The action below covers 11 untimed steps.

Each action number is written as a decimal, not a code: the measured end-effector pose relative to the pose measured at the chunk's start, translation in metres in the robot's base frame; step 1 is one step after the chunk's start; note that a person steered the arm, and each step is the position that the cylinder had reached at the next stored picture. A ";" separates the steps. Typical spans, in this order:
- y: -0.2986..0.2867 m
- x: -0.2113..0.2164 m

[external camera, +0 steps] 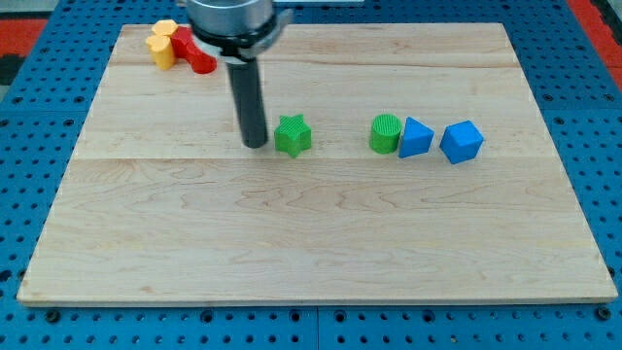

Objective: Move the green star slightly to right

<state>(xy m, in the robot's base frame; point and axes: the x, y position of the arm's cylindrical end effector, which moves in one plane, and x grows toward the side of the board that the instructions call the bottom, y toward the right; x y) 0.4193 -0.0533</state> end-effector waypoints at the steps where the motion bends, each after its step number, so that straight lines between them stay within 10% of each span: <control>1: 0.043 0.016; 4: 0.012 -0.069; 6: 0.159 -0.063; 11: 0.132 -0.098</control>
